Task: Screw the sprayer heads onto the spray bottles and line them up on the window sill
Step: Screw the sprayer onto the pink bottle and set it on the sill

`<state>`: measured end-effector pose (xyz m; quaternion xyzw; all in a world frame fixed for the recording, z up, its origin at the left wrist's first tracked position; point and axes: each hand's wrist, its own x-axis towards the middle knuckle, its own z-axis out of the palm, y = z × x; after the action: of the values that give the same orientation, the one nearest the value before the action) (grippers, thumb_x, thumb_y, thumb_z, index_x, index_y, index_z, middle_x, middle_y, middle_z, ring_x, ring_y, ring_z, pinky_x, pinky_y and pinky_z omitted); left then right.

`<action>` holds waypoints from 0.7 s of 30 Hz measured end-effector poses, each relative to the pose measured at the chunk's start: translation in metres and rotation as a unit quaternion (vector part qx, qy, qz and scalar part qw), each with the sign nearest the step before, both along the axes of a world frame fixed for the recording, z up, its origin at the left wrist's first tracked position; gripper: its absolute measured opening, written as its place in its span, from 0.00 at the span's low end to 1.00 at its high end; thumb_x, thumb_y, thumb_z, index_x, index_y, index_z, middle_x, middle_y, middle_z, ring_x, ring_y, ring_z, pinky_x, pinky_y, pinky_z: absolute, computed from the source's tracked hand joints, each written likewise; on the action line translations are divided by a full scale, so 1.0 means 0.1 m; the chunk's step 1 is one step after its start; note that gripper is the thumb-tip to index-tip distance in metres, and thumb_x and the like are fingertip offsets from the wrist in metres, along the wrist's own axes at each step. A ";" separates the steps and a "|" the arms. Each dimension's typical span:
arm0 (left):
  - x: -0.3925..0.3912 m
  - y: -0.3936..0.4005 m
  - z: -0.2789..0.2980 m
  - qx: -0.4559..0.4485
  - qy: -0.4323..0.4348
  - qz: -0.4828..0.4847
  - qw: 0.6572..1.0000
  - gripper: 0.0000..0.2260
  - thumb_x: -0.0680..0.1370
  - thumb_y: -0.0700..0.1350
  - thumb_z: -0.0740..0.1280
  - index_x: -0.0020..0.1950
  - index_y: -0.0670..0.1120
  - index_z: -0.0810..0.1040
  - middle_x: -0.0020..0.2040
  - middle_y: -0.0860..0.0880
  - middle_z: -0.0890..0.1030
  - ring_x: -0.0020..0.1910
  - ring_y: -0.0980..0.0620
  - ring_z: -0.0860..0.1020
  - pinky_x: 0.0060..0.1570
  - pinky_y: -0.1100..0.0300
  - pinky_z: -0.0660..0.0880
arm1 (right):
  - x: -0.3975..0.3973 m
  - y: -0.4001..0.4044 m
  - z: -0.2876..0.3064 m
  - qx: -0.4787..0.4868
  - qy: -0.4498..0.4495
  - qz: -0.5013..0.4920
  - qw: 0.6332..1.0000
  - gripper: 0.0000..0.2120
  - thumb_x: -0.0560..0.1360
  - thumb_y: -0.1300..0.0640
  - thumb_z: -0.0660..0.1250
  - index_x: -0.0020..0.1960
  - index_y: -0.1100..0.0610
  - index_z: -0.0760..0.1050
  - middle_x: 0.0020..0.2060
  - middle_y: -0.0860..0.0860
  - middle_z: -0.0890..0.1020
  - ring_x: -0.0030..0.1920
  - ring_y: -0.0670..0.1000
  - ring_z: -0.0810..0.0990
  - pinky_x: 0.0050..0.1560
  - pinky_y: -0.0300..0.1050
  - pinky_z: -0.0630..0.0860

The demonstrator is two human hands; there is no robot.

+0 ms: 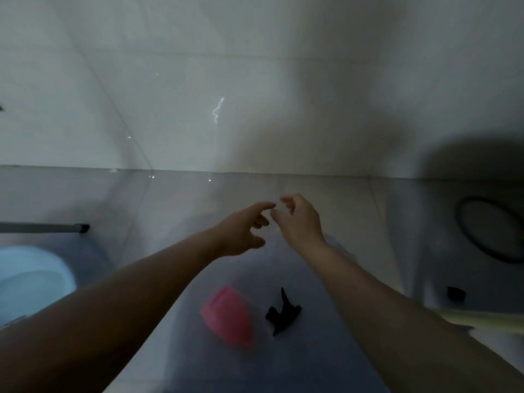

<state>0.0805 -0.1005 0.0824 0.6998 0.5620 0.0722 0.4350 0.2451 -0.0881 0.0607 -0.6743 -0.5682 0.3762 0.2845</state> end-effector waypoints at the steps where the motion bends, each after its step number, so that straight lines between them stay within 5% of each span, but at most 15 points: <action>1: -0.09 -0.09 -0.13 -0.019 0.032 -0.023 0.999 0.42 0.74 0.42 0.77 0.81 0.57 0.57 0.70 0.48 0.76 0.69 0.50 0.74 0.68 0.53 0.71 | 0.01 -0.09 -0.13 -0.020 -0.013 0.009 1.000 0.20 0.76 0.50 0.70 0.67 0.52 0.74 0.63 0.52 0.78 0.58 0.47 0.75 0.53 0.40 0.70; 9: -0.47 -0.57 -0.74 -0.049 0.214 -0.217 0.951 0.51 0.65 0.57 0.82 0.80 0.61 0.54 0.79 0.51 0.63 0.77 0.46 0.61 0.74 0.47 0.63 | 0.02 -0.69 -0.85 -0.094 -0.167 0.156 0.969 0.14 0.76 0.52 0.70 0.60 0.53 0.78 0.61 0.53 0.76 0.60 0.54 0.76 0.59 0.50 0.77; 16: -0.49 -0.74 -0.99 0.029 0.287 -0.355 0.889 0.54 0.63 0.54 0.83 0.80 0.58 0.53 0.82 0.47 0.53 0.80 0.44 0.54 0.75 0.45 0.59 | -0.02 -1.04 -1.18 -0.072 -0.292 0.281 0.911 0.15 0.74 0.49 0.68 0.59 0.52 0.77 0.57 0.51 0.77 0.60 0.55 0.74 0.58 0.48 0.70; 21: -0.64 -0.82 -1.14 0.072 0.300 -0.384 0.870 0.48 0.67 0.49 0.80 0.80 0.55 0.55 0.80 0.44 0.58 0.78 0.43 0.59 0.72 0.47 0.63 | 0.01 -1.17 -1.34 -0.083 -0.373 0.328 0.864 0.15 0.74 0.52 0.64 0.60 0.53 0.73 0.58 0.53 0.77 0.60 0.57 0.73 0.58 0.52 0.66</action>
<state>0.0166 -0.1822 -0.0319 0.8776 0.3462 -0.2737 0.1872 0.2465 -0.2049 -0.0734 -0.5600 -0.7871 0.2137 -0.1457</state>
